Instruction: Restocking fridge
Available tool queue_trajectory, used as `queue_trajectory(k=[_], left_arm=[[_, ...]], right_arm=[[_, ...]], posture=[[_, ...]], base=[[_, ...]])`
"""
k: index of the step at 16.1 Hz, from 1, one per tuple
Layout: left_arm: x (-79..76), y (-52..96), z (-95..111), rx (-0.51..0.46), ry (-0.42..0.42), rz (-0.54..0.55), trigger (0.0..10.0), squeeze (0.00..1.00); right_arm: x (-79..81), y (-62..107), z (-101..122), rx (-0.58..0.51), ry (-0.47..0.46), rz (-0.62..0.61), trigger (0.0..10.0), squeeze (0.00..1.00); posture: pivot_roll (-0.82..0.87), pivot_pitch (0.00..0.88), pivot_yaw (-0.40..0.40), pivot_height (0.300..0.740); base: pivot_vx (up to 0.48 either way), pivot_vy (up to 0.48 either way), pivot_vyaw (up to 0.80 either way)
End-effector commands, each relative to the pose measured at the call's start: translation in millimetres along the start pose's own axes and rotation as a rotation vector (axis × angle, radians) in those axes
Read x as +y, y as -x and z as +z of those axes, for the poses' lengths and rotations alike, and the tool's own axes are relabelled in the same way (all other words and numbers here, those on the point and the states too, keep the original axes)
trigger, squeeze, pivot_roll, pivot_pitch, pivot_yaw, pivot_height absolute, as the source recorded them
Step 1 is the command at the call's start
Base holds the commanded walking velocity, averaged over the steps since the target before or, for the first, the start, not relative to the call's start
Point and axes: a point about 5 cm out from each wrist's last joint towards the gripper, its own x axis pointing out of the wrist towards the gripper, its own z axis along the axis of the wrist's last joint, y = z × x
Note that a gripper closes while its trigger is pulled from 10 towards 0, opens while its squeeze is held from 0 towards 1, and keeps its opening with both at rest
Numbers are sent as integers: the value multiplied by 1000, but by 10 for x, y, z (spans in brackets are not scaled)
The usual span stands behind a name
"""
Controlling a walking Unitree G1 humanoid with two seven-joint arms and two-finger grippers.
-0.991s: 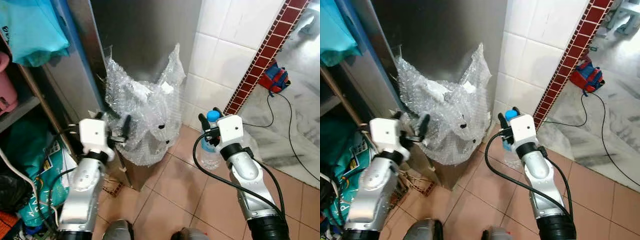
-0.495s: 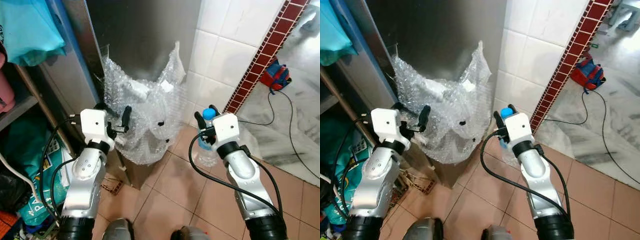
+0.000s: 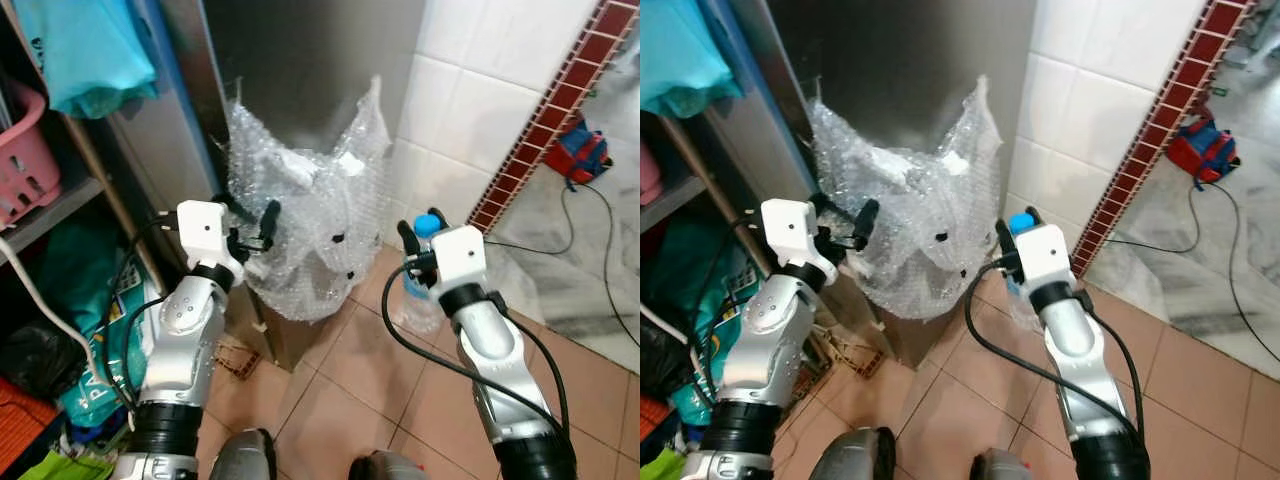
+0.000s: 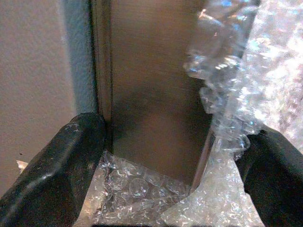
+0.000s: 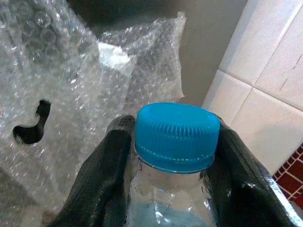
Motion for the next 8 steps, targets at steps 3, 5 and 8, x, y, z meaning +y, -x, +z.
queue_trajectory(k=[3, 5, 8], left_arm=[[-184, -58, -109, 43, 31, -71, 10000, 0], [-203, -37, -61, 6, 15, -45, 10000, 0], [-176, 53, -68, -1, 1, -28, 10000, 0]], right_arm=[[-24, 53, 57, -13, 9, -7, 10000, 0], [-33, 46, 53, -11, 13, -8, 10000, 0], [-15, 9, 58, -11, 13, 3, 10000, 0]], posture=[[-10, 108, 10, 740], [0, 112, 1, 740], [14, 114, -8, 740]], base=[[0, 0, 0], [0, 0, 0], [0, 0, 0]])
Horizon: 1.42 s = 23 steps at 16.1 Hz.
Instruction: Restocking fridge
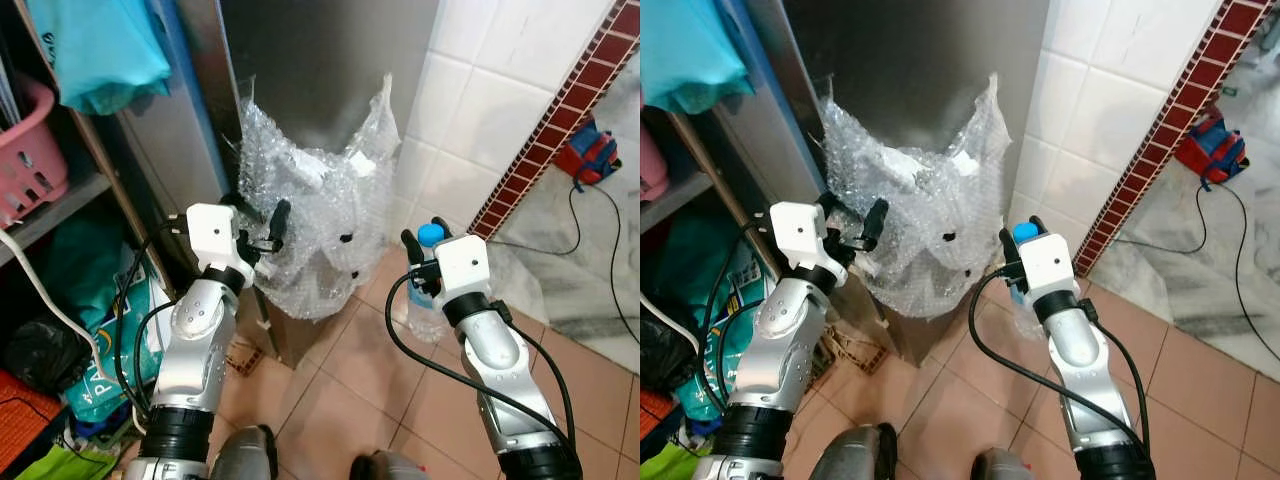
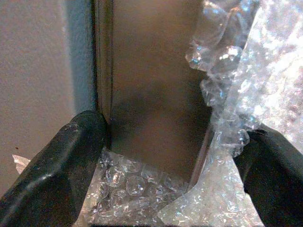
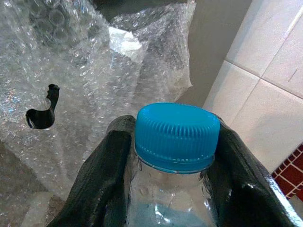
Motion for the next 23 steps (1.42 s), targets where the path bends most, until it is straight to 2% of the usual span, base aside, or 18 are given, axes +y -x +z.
queue_trajectory(k=[1, 3, 4, 6, 8, 11, 12, 13, 15, 19, 22, 23], left_arm=[[-68, 39, -69, 34, -20, -38, 10000, 0], [2, 78, -64, 25, -32, -3, 10000, 0], [54, 101, -38, 4, -77, 36, 10000, 0], [85, 110, -53, 9, -63, 72, 10000, 0], [51, 96, -74, 21, -43, 67, 10000, 0], [-87, 47, -151, 67, 11, -9, 10000, 0], [-218, 28, -215, 107, 55, -78, 10000, 0], [-247, 25, -226, 114, 68, -92, 10000, 0], [-468, 23, -298, 179, 169, -198, 10000, 0], [-635, 57, -361, 232, 192, -308, 10000, 0], [-621, 65, -353, 233, 176, -307, 10000, 0], [-612, 59, -334, 215, 157, -315, 10000, 0]], right_arm=[[-2, -44, 70, -26, 7, 6, 10000, 0], [-7, -51, 74, -28, 10, 7, 10000, 0], [-19, -42, 65, -25, 12, 5, 10000, 0], [-19, -31, 61, -23, 11, 5, 10000, 0], [-12, -25, 61, -22, 9, 3, 10000, 0], [-1, -28, 63, -23, 8, 5, 10000, 0], [-6, -32, 62, -23, 9, 2, 10000, 0], [-7, -33, 62, -23, 9, 1, 10000, 0], [-7, -31, 62, -23, 9, 0, 10000, 0], [-33, -1, 50, -16, 28, -24, 10000, 0], [-205, 46, -39, 55, 76, -157, 10000, 0], [-227, 57, -72, 75, 21, -185, 10000, 0]], posture=[[15, 116, -8, 740], [17, 118, -7, 740], [15, 120, -4, 740], [12, 121, -3, 740], [11, 122, -1, 740], [10, 121, 0, 740], [8, 121, 2, 740], [8, 121, 2, 740], [5, 120, 5, 740], [6, 120, 7, 740], [6, 120, 8, 740], [6, 119, 12, 740]], base=[[0, 0, 0], [0, 0, 0], [0, 0, 0], [0, 0, 0], [0, 0, 0], [0, 0, 0], [0, 0, 0], [0, 0, 0], [0, 0, 0], [0, 0, 0], [0, 0, 0], [0, 0, -800]])
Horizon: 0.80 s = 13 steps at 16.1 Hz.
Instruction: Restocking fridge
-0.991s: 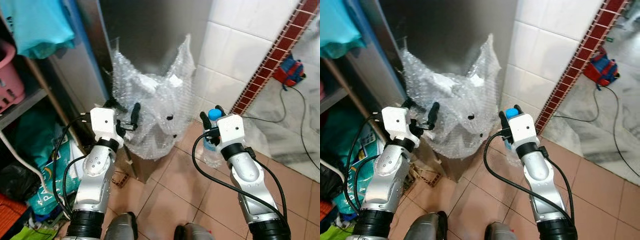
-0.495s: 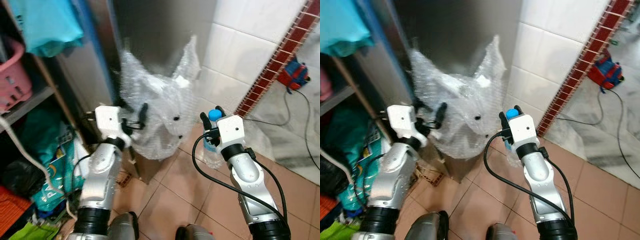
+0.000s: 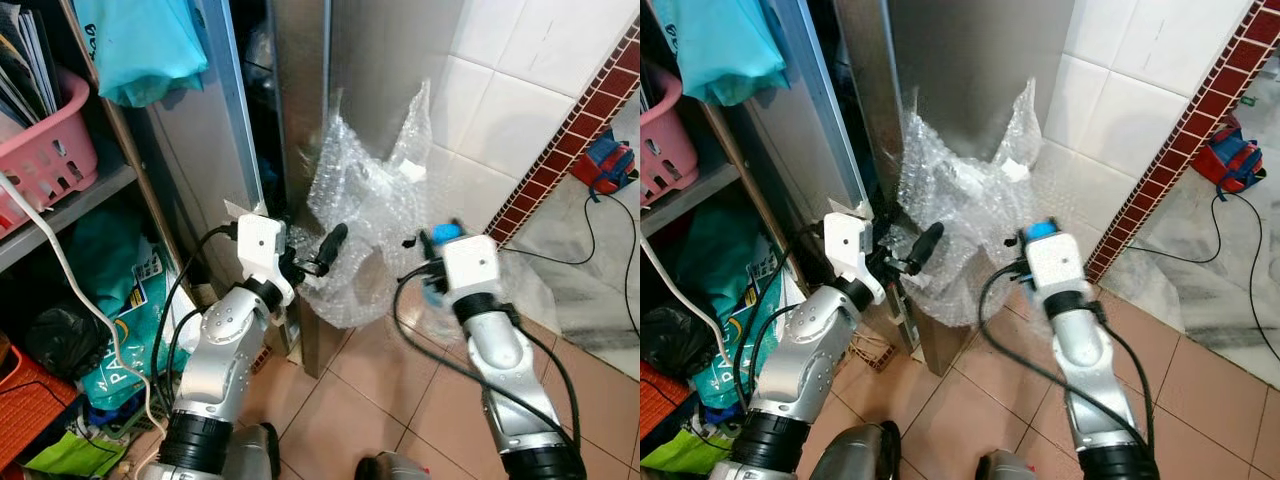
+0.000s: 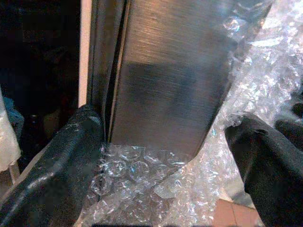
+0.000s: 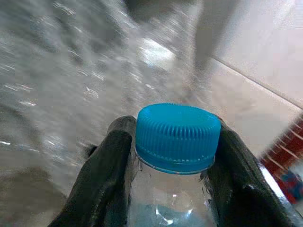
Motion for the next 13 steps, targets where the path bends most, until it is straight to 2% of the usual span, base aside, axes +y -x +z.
queue_trajectory(k=[1, 5, 10, 13], left_arm=[[-156, -19, -196, 92, 42, -53, 10000, 0], [-173, -28, -165, 80, 29, -66, 10000, 0], [-217, -14, -184, 81, 20, -86, 10000, 0], [-232, -26, -182, 82, 13, -95, 10000, 0]], right_arm=[[-54, 7, 14, 0, -11, -34, 10000, 0], [-62, -4, 14, 8, 1, -63, 10000, 0], [-122, -12, -19, 33, 9, -117, 10000, 0], [-89, 5, -10, 22, 2, -108, 10000, 0]], posture=[[6, 119, 12, 740], [6, 114, 14, 740], [6, 113, 14, 740], [3, 111, 17, 740]], base=[[0, 0, -800], [0, 0, -800], [262, 0, -800], [281, 0, 0]])
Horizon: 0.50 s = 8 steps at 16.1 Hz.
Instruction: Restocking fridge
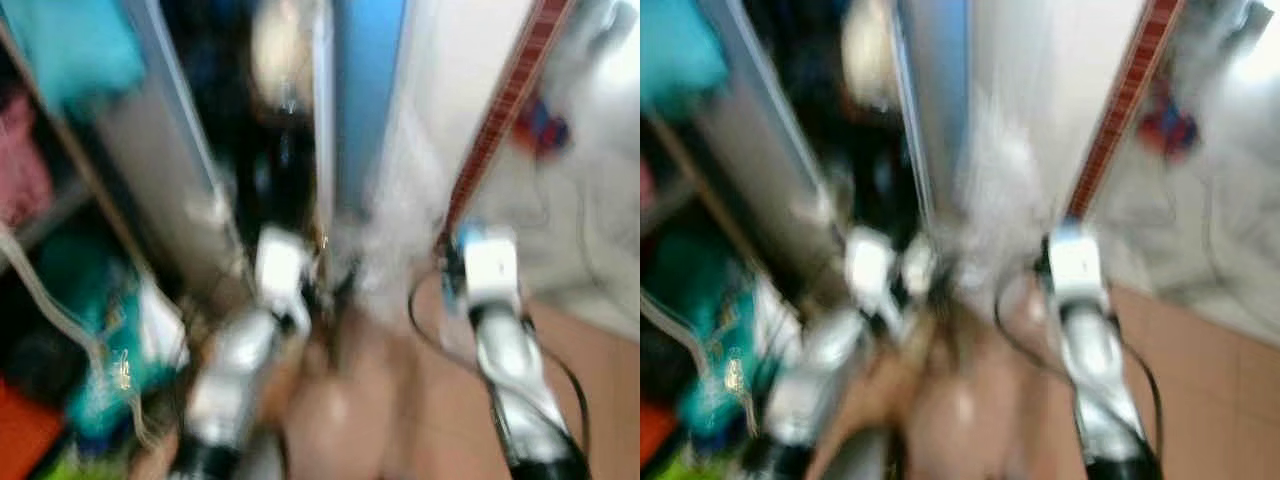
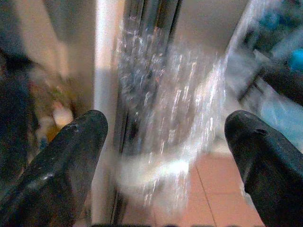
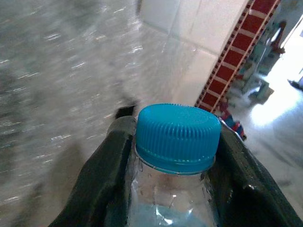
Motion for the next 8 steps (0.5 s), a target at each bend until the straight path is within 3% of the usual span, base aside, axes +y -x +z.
queue_trajectory(k=[1, 4, 8], left_arm=[[-59, -57, 77, -36, 9, -13, 10000, 0], [-72, -60, 67, -29, -4, -24, 10000, 0], [-86, -69, 50, -17, -26, -37, 10000, 0]], right_arm=[[5, -32, 93, -38, -14, -2, 10000, 0], [20, -29, 94, -34, -16, -3, 10000, 0], [2, -43, 88, -30, 12, -21, 10000, 0]], posture=[[3, 111, 17, 740], [3, 111, 19, 740], [3, 108, 21, 740]], base=[[285, 0, 0], [296, 0, 0], [314, 0, -720]])
